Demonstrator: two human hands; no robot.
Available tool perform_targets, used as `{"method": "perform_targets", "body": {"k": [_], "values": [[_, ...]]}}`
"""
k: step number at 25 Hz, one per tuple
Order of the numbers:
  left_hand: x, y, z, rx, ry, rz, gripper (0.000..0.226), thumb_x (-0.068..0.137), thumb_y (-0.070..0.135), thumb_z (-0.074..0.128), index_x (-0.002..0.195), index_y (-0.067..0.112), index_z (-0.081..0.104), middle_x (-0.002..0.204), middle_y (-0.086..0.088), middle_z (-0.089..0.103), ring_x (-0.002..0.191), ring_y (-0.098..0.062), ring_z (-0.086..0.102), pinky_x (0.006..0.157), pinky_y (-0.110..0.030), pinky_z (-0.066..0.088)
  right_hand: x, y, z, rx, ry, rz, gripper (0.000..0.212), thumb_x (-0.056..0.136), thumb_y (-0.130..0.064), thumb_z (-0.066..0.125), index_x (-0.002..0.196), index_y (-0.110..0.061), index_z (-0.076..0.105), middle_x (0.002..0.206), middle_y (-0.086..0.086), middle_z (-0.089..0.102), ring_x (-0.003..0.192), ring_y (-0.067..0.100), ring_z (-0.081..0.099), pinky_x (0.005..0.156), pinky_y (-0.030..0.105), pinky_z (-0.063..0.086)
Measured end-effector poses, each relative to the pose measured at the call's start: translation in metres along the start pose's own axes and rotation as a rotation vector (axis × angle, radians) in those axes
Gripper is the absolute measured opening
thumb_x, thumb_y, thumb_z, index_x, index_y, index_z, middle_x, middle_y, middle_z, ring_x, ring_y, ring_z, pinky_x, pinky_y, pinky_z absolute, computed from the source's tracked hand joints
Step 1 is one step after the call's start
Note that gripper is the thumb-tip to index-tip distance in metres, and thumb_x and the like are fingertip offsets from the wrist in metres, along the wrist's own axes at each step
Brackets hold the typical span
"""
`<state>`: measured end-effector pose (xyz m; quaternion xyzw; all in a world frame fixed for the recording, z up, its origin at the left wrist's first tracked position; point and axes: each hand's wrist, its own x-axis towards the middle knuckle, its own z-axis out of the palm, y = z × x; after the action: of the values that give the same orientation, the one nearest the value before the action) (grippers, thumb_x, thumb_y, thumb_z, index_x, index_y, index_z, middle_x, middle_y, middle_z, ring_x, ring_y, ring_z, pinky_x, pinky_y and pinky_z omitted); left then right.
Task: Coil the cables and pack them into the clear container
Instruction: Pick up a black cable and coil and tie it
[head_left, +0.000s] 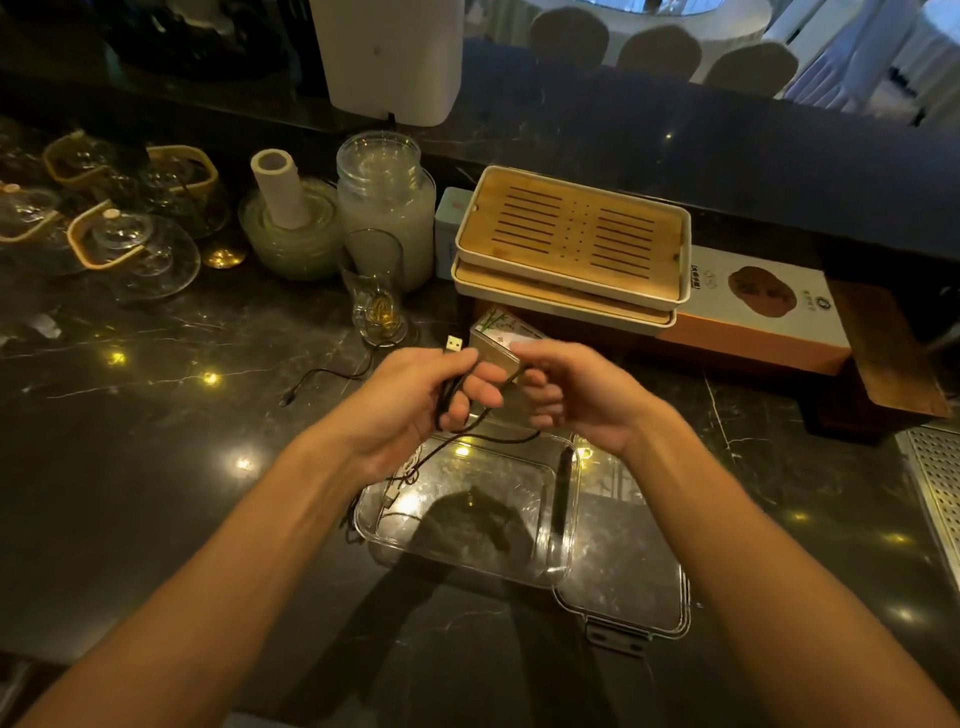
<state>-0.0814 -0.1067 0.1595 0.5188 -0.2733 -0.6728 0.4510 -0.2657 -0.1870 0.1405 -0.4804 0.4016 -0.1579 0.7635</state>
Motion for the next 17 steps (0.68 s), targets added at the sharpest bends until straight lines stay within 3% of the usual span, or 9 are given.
{"method": "perform_targets", "body": {"k": [4,10,14,17], "values": [[0.003,-0.007,-0.001,0.195,0.002,-0.003,0.031,0.108,0.022,0.044,0.102,0.002,0.068,0.084,-0.012,0.079,0.066,-0.011,0.073,0.061,-0.019,0.054,0.002,-0.022,0.003,-0.24,0.083,-0.003,0.038,0.104,-0.034,0.057,0.07,-0.018,0.06,0.058,-0.003,0.04,0.047,0.008,0.031,0.044,0.02,0.025],[0.0,-0.012,0.014,-0.086,0.025,0.226,0.032,0.108,0.021,0.041,0.105,0.004,0.068,0.093,-0.009,0.08,0.057,-0.007,0.065,0.055,-0.017,0.048,0.008,-0.008,-0.004,-0.153,0.234,0.061,0.04,0.107,-0.034,0.054,0.07,-0.02,0.057,0.054,-0.008,0.037,0.043,0.005,0.027,0.039,0.017,0.021],[0.0,-0.019,0.019,0.26,-0.128,0.134,0.032,0.108,0.02,0.044,0.109,-0.003,0.067,0.093,-0.016,0.079,0.064,-0.015,0.071,0.06,-0.022,0.052,0.006,-0.011,-0.001,-0.105,0.172,0.108,0.039,0.105,-0.032,0.057,0.069,-0.018,0.056,0.053,-0.007,0.036,0.042,0.006,0.026,0.04,0.019,0.018],[0.009,-0.024,0.018,0.409,-0.018,0.101,0.029,0.107,0.02,0.048,0.108,0.0,0.069,0.094,-0.012,0.079,0.073,-0.018,0.075,0.063,-0.024,0.054,-0.006,-0.024,0.013,-0.359,0.187,0.011,0.039,0.106,-0.036,0.055,0.074,-0.015,0.062,0.054,-0.007,0.04,0.044,0.007,0.032,0.042,0.02,0.027]]}}
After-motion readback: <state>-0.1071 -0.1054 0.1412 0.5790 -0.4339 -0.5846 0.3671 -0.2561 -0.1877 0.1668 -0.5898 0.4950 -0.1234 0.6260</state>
